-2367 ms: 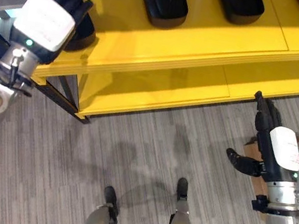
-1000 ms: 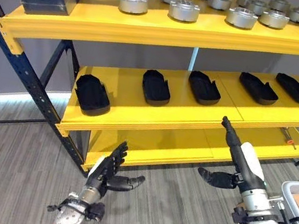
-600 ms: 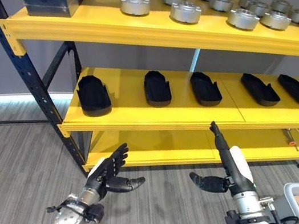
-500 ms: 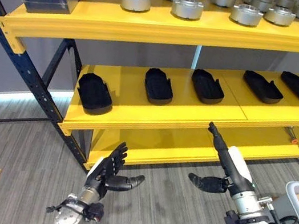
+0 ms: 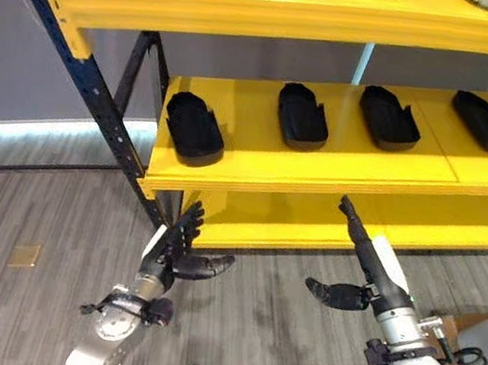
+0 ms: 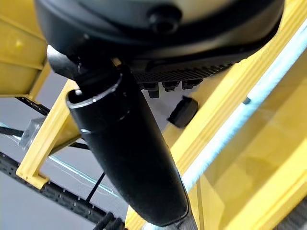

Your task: Move parts from the plastic box to the shelf.

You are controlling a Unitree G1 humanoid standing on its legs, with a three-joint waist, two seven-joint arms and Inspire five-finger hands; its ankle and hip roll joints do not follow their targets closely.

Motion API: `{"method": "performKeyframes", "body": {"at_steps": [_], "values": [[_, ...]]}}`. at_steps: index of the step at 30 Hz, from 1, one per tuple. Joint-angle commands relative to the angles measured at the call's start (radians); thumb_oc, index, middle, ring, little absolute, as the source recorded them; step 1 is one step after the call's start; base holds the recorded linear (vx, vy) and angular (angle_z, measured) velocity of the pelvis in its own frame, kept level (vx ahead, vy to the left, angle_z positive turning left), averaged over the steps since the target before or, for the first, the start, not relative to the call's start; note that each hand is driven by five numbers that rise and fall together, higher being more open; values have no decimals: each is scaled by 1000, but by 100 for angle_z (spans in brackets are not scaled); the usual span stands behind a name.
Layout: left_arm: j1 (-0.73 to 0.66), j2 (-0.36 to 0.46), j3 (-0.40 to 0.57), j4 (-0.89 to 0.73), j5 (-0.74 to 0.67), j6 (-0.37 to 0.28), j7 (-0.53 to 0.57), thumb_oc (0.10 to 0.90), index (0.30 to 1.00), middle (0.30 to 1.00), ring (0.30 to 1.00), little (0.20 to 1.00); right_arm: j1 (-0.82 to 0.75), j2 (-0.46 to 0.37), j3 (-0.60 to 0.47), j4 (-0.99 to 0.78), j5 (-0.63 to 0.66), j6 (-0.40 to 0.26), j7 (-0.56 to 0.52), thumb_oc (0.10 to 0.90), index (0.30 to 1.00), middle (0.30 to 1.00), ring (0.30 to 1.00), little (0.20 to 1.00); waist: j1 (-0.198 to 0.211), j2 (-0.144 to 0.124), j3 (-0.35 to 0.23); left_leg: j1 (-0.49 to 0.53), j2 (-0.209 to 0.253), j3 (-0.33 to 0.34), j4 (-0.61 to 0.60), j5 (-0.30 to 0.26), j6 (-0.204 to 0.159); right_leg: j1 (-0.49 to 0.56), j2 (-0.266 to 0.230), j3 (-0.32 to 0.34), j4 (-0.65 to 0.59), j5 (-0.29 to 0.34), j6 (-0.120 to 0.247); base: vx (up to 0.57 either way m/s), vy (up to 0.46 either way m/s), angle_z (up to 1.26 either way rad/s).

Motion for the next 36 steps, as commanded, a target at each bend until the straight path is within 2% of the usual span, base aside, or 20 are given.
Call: {"method": "performKeyframes", "body": {"at_steps": [1,3,4,5,8,13,16,17,18,21,24,25,26,27,28,29,30,32,33,36], "values": [[-78,7,51,-101,54,-106,9,900,1000,1000,1000,1000,-133,-28,-52,-53,5,-78,-53,900,1000,1000,1000,1000,-49,-36,-2,105,-6,-43,13,-108,9,13,118,-38,-288,109,28,217,-61,-41],[-78,6,51,-101,55,-106,10,900,1000,1000,1000,1000,-133,-28,-52,-53,5,-78,-53,900,1000,1000,1000,1000,-49,-34,1,110,-4,-43,11,-110,8,21,120,-40,-296,112,27,177,-108,-19],[-77,-10,38,-99,51,-108,5,900,1000,1000,1000,1000,-105,-27,-70,-60,1,-82,-54,900,1000,1000,1000,1000,-66,-49,-8,134,4,-56,15,-126,-9,47,143,20,-305,101,28,304,-290,24],[-63,-25,26,-99,49,-114,-5,900,1000,1000,1000,1000,-81,-38,-85,-73,6,-89,-43,900,1000,1000,1000,1000,-65,-55,-22,151,23,-60,22,-132,-22,70,161,33,-296,104,18,306,-292,60],[-46,-47,23,-100,29,-111,-11,900,1000,1000,1000,1000,-58,-52,-105,-87,19,-94,-42,900,1000,1000,1000,1000,-69,-43,-43,164,52,-64,23,-122,-37,69,181,24,-271,97,4,192,-218,45],[-31,-37,2,-118,19,-102,-43,900,1000,1000,1000,1000,-13,-72,-142,-94,42,-109,-36,900,1000,1000,1000,1000,-81,2,-78,202,120,-61,-25,-16,-77,68,232,3,-224,43,-28,143,-187,-4],[-35,-35,-6,-122,15,-103,-48,900,1000,1000,1000,1000,-2,-80,-149,-95,44,-110,-34,900,1000,1000,1000,1000,-86,13,-80,200,137,-67,-22,17,-88,61,249,3,-202,21,-44,91,-180,-3],[-37,-35,-9,-124,16,-103,-49,900,1000,1000,1000,1000,2,-86,-152,-98,47,-115,-30,900,1000,1000,1000,1000,-88,18,-79,193,144,-71,-6,39,-93,58,260,1,-188,9,-54,71,-197,3],[-33,-36,-9,-124,12,-106,-52,900,1000,1000,1000,1000,7,-95,-151,-104,54,-119,-23,900,1000,1000,1000,1000,-84,20,-73,175,153,-89,40,92,-101,63,278,7,-178,-6,-75,97,-276,1],[-29,-32,-5,-132,11,-105,-55,900,1000,1000,1000,1000,16,-104,-154,-107,64,-123,-15,900,1000,1000,1000,1000,-77,13,-65,132,161,-124,124,158,-107,81,291,7,-180,-16,-102,48,-190,3],[-24,-28,-6,-141,14,-104,-61,900,1000,1000,1000,1000,33,-118,-171,-114,71,-125,-16,900,1000,1000,1000,1000,-57,-17,-39,36,136,-187,280,224,-101,117,290,7,-197,-21,-136,35,-258,9],[-14,-25,0,-152,15,-103,-63,900,1000,1000,1000,1000,38,-125,-177,-115,75,-126,-13,900,1000,1000,1000,1000,-49,-32,-31,3,85,-245,359,199,-87,135,294,15,-213,-24,-146,21,-206,10],[-14,-25,0,-153,15,-103,-63,900,1000,1000,1000,1000,39,-125,-177,-115,75,-126,-13,900,1000,1000,1000,1000,-50,-31,-30,0,85,-247,367,195,-87,136,293,14,-213,-25,-145,90,-170,-2],[-7,-31,-2,-156,14,-99,-65,900,1000,1000,1000,1000,40,-120,-168,-107,74,-122,-4,900,1000,1000,1000,1000,-23,-32,-14,-37,-52,-328,413,102,-56,156,310,45,-213,-32,-142,48,-42,-6],[-7,-30,-1,-156,14,-98,-65,900,1000,1000,1000,1000,39,-119,-168,-107,75,-122,-3,900,1000,1000,1000,1000,-24,-34,-16,-43,-55,-328,414,106,-55,151,306,45,-214,-29,-141,99,-124,0],[5,-30,1,-154,14,-101,-78,900,1000,1000,1000,1000,60,-121,-183,-109,81,-121,13,900,1000,1000,1000,1000,-39,-32,-18,-53,-69,-261,375,54,-35,165,315,40,-224,-24,-139,62,-80,-35],[10,-24,0,-153,16,-102,-85,900,1000,1000,1000,1000,73,-120,-190,-106,82,-119,17,900,1000,1000,1000,1000,-39,-31,-20,-56,-76,-235,340,19,-21,171,311,41,-227,-27,-136,78,-78,-25],[12,-19,-4,-155,16,-104,-88,900,1000,1000,1000,1000,84,-120,-198,-105,81,-121,17,900,1000,1000,1000,1000,-37,-34,-21,-62,-88,-226,309,-13,-10,174,304,43,-226,-33,-132,49,30,11],[13,-19,-11,-152,13,-105,-88,900,1000,1000,1000,1000,96,-116,-207,-102,77,-123,12,900,1000,1000,1000,1000,-41,-36,-23,-84,-83,-203,218,-46,-6,181,291,33,-223,-39,-122,52,47,21],[0,-19,-15,-143,17,-109,-83,900,1000,1000,1000,1000,83,-116,-206,-90,66,-124,1,900,1000,1000,1000,1000,-37,-45,-13,-110,-62,-184,204,-27,-16,190,285,32,-213,-45,-116,38,42,18]]}}
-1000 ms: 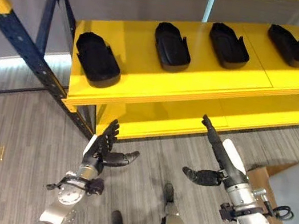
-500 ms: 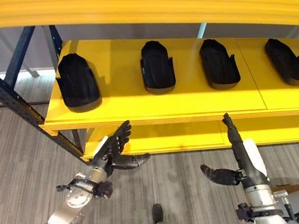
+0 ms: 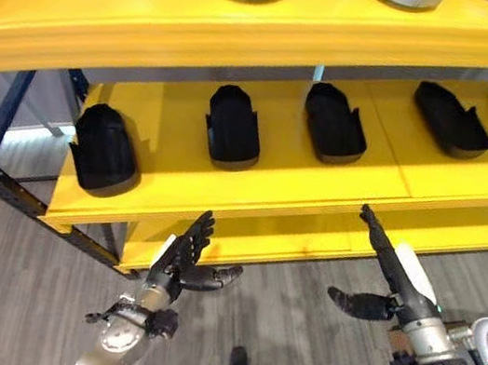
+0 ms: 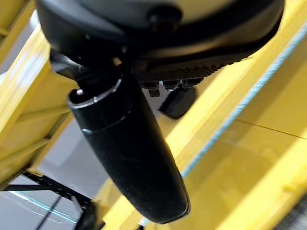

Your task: Move parts from the plastic box to the shelf.

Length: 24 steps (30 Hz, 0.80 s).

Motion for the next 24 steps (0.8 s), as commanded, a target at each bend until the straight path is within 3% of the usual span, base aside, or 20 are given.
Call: {"method": "performKeyframes", "body": {"at_steps": [1,3,4,7,11,13,16,24], "values": [[-44,15,42,-97,-8,-106,-8,900,1000,1000,1000,1000,-86,-41,-51,-89,21,-95,-36,900,1000,1000,1000,1000,18,-7,-20,-14,26,52,56,71,6,66,-69,163,-104,110,-3,83,74,-12],[-48,14,42,-97,-11,-103,-5,900,1000,1000,1000,1000,-93,-30,-42,-89,21,-93,-34,900,1000,1000,1000,1000,23,-2,-25,9,17,44,-1,71,13,73,-61,170,-106,106,2,110,104,-38],[-41,9,44,-98,-14,-104,-2,900,1000,1000,1000,1000,-87,-14,-36,-94,10,-95,-29,900,1000,1000,1000,1000,25,8,-33,52,9,49,-95,77,30,78,-55,173,-111,109,12,98,153,-69],[-28,30,64,-121,-2,-106,-2,900,1000,1000,1000,1000,-102,-3,-7,-84,7,-93,-12,900,1000,1000,1000,1000,41,-8,-37,74,3,70,-153,98,46,76,-50,202,-138,135,31,82,188,-42],[-19,58,85,-139,5,-107,-1,900,1000,1000,1000,1000,-104,-4,1,-83,23,-93,9,900,1000,1000,1000,1000,56,-37,-43,71,17,104,-172,103,49,66,-46,215,-178,159,42,27,55,-74],[-28,79,98,-142,25,-115,10,900,1000,1000,1000,1000,-102,-10,3,-81,43,-95,21,900,1000,1000,1000,1000,59,-63,-40,55,29,111,-171,104,47,55,-48,196,-202,168,40,20,12,-13],[-35,85,117,-142,40,-114,34,900,1000,1000,1000,1000,-105,-10,4,-80,55,-89,20,900,1000,1000,1000,1000,60,-81,-38,46,37,106,-177,106,42,53,-52,176,-215,170,39,24,-5,17],[-26,87,144,-148,57,-111,66,900,1000,1000,1000,1000,-123,-7,20,-78,54,-83,14,900,1000,1000,1000,1000,75,-105,-29,63,40,85,-209,114,40,66,-58,158,-237,169,41,26,7,17]]}}
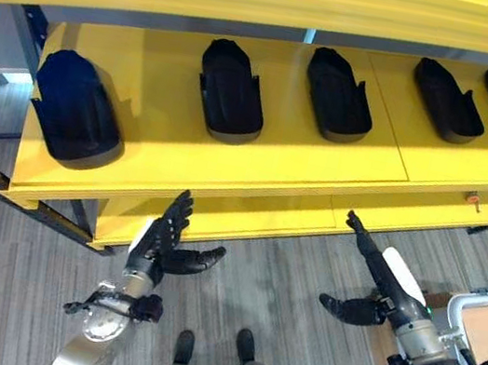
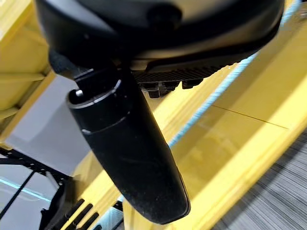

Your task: Move parts from the plastic box to the shelf.

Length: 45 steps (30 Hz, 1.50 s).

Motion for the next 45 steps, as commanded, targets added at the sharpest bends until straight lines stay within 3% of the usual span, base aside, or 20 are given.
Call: {"method": "performKeyframes", "body": {"at_steps": [1,9,17,22,30,35,42,45], "values": [[-40,45,23,-104,47,-110,-6,900,1000,1000,1000,1000,-48,12,-8,-65,55,-78,-34,900,1000,1000,1000,1000,12,-61,-46,19,-20,81,22,-35,48,51,-5,-32,-90,56,42,17,-8,14],[-15,73,40,-137,93,-111,-3,900,1000,1000,1000,1000,-50,9,-4,-67,52,-75,-32,900,1000,1000,1000,1000,34,-68,-54,49,-16,59,-24,-19,43,70,-11,-58,-99,50,44,17,6,5],[15,124,157,-222,214,-110,63,900,1000,1000,1000,1000,-29,-3,-15,-77,63,-72,-10,900,1000,1000,1000,1000,53,-60,-56,63,-24,29,-31,-17,42,91,-26,-96,-91,34,44,7,23,15],[-68,132,238,-227,269,-120,152,900,1000,1000,1000,1000,-56,-9,9,-71,75,-64,9,900,1000,1000,1000,1000,61,-60,-49,47,-30,9,-42,-5,41,75,-35,-106,-87,40,49,-32,33,18],[-212,120,277,-206,308,-111,259,900,1000,1000,1000,1000,-79,-16,27,-65,73,-54,20,900,1000,1000,1000,1000,57,-59,-45,45,-32,20,-34,-11,45,69,-37,-102,-78,37,46,3,43,3],[-320,118,249,-140,327,-92,322,900,1000,1000,1000,1000,-111,-21,53,-58,71,-49,21,900,1000,1000,1000,1000,46,-63,-46,50,-27,34,-37,-14,41,69,-37,-100,-82,39,47,12,26,-9],[-484,127,204,99,289,-60,410,900,1000,1000,1000,1000,-136,-32,89,-67,81,-48,23,900,1000,1000,1000,1000,11,-71,-66,62,-14,67,-42,-21,33,66,-29,-75,-89,40,51,27,21,-11],[-572,172,199,203,306,-39,454,900,1000,1000,1000,1000,-136,-45,96,-76,95,-59,24,900,1000,1000,1000,1000,-12,-80,-77,67,-6,86,-44,-25,27,63,-22,-65,-97,44,54,31,9,-21]]}}
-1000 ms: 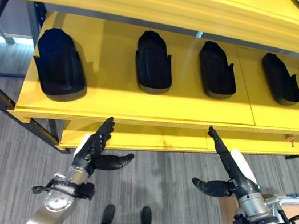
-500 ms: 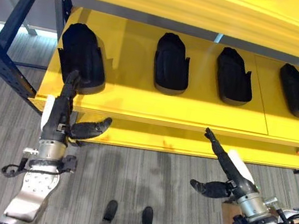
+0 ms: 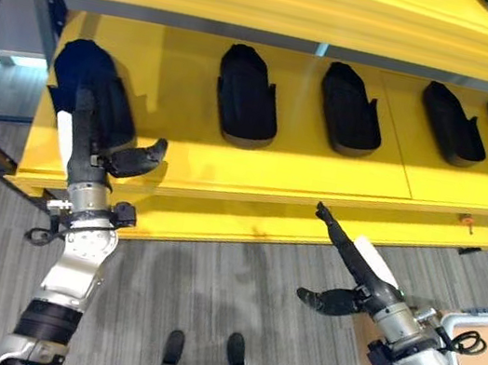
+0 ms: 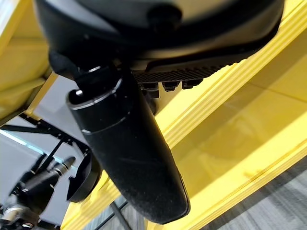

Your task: Move parts from the plastic box to the shelf.

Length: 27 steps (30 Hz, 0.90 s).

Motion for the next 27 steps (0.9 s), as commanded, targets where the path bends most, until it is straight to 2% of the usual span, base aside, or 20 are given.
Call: {"method": "performKeyframes", "body": {"at_steps": [1,11,19,27], "values": [[-166,94,-1,12,33,-73,62,900,1000,1000,1000,1000,-44,-43,-17,-82,58,-83,-33,900,1000,1000,1000,1000,9,-18,-78,43,-5,110,-7,-46,40,-21,-10,-26,38,-18,53,28,5,-18],[-263,134,-16,132,21,-57,105,900,1000,1000,1000,1000,-42,-55,-6,-86,61,-95,-41,900,1000,1000,1000,1000,-10,-23,-73,33,1,125,-8,-47,35,-35,-6,-19,30,-12,56,4,0,-4],[-357,198,-32,235,32,-29,146,900,1000,1000,1000,1000,-46,-71,5,-86,54,-105,-53,900,1000,1000,1000,1000,-22,-28,-63,18,6,133,-8,-45,31,-51,-5,-20,26,-6,59,0,1,-1],[-518,231,-113,438,-18,-11,149,900,1000,1000,1000,1000,-62,-99,26,-86,59,-119,-74,900,1000,1000,1000,1000,-45,-36,-30,-8,10,143,-8,-37,27,-86,1,-14,26,7,62,-4,2,-1]]}}
